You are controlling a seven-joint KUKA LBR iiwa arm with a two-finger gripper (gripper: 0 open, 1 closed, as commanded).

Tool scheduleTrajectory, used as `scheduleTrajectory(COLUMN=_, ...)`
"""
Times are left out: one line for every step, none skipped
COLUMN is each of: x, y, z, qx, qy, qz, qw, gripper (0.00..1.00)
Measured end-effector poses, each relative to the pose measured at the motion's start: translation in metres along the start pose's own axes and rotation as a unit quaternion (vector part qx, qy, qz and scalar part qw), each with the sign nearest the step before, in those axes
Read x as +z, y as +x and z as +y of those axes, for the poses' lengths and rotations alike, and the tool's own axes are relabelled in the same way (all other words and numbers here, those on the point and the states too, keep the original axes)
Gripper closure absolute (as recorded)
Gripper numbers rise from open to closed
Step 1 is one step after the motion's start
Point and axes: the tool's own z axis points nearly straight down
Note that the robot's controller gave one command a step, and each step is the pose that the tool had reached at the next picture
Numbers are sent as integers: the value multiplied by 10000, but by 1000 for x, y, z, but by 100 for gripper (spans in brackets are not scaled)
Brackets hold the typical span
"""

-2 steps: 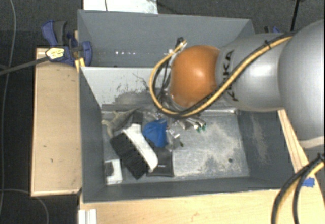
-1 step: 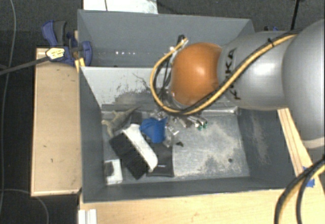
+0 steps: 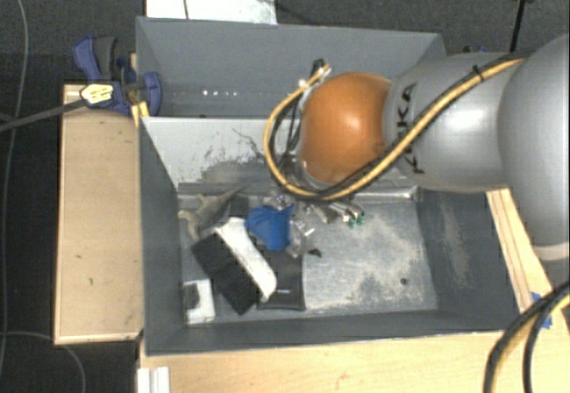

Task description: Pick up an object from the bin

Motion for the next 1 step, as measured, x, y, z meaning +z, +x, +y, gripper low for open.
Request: scheduleTrajectory(x=-4, y=0, z=0, qx=6, qy=0, qz=-2, qw=10000, gripper=100)
